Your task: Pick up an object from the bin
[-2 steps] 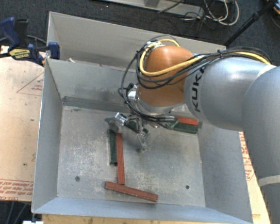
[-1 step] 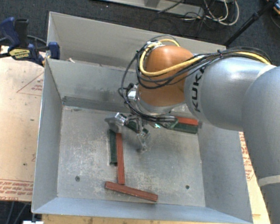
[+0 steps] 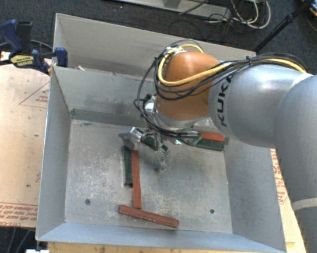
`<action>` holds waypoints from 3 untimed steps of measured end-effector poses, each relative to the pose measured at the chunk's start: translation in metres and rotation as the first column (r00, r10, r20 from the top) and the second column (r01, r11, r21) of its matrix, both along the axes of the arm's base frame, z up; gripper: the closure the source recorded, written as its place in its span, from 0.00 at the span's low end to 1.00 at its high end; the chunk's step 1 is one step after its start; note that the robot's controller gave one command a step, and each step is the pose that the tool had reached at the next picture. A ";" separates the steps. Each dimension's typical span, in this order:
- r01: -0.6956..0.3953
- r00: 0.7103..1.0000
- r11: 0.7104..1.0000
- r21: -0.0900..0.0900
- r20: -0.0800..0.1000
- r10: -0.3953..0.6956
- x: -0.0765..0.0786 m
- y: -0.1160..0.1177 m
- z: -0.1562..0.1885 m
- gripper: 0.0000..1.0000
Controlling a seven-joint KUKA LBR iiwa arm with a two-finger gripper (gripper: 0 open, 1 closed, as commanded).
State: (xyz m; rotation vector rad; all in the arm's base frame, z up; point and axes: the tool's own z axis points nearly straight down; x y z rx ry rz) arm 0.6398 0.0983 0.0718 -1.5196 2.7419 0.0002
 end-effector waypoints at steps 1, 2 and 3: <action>0.000 1.000 1.000 0.000 0.000 0.000 0.000 0.000 0.000 0.00; 0.000 1.000 1.000 0.000 0.000 0.000 0.000 0.000 0.000 0.00; 0.000 1.000 1.000 0.000 0.000 0.000 0.000 0.000 0.000 0.00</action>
Offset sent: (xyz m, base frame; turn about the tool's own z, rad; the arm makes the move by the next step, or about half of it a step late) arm 0.0000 0.0000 0.0000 0.0000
